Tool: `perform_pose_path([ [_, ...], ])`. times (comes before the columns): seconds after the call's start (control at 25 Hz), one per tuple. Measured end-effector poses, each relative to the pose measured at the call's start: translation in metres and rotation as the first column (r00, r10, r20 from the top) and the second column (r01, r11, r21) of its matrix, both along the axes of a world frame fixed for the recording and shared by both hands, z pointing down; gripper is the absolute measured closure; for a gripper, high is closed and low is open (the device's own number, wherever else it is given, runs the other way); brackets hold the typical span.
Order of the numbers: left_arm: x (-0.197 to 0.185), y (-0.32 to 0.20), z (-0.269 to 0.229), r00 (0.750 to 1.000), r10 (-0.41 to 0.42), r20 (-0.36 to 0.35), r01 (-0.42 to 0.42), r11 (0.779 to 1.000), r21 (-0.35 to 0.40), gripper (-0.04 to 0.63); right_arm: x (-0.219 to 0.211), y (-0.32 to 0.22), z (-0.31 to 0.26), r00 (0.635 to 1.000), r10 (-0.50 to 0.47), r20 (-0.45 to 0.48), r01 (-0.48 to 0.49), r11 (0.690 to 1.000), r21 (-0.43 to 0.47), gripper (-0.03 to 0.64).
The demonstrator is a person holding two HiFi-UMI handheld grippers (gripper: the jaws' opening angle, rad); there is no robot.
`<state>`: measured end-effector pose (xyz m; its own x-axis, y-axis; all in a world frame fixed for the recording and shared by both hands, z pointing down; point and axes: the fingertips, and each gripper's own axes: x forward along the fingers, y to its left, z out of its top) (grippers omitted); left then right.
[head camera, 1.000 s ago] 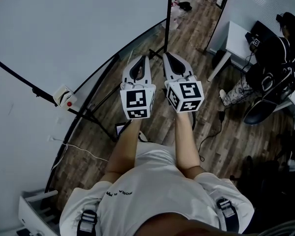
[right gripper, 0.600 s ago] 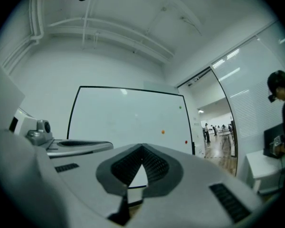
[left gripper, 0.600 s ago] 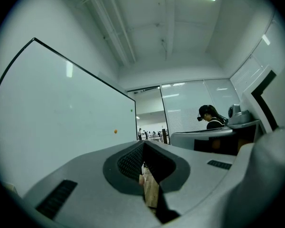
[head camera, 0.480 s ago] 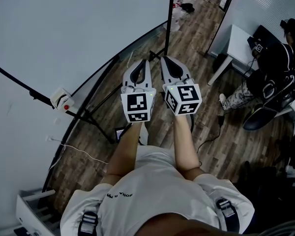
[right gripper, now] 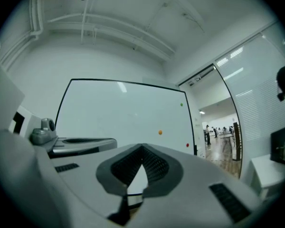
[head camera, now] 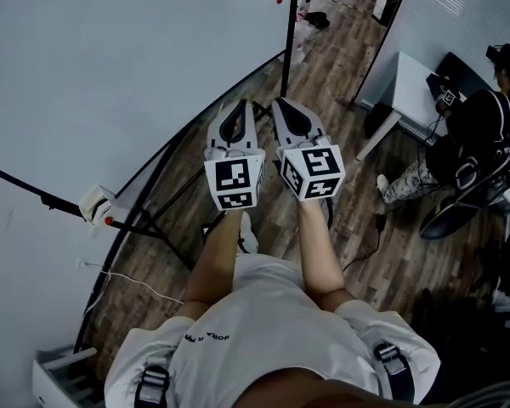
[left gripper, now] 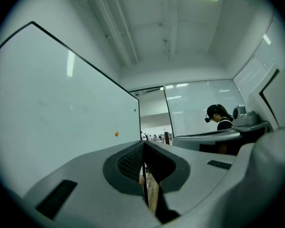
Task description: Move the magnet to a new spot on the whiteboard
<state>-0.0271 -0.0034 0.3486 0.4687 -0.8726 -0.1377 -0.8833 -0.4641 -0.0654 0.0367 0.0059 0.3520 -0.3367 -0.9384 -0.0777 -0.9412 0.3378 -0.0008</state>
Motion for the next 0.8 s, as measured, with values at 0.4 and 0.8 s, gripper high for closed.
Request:
perform_pose_path([
  [0.4, 0.006, -0.127, -0.024, 1.0, 0.027, -0.004, -0.027, 1.0, 0.011, 0.594, -0.001, -0.13, -0.025, 1.0, 0.018, 0.007, -0.018, 1.0, 0.01, 0.603],
  [0.8, -0.014, -0.221, -0.025, 0.999, 0.047, -0.005, -0.046, 0.999, 0.026, 0.594, -0.019, -0.226, -0.023, 0.999, 0.039, 0.014, -0.039, 0.999, 0.007, 0.603],
])
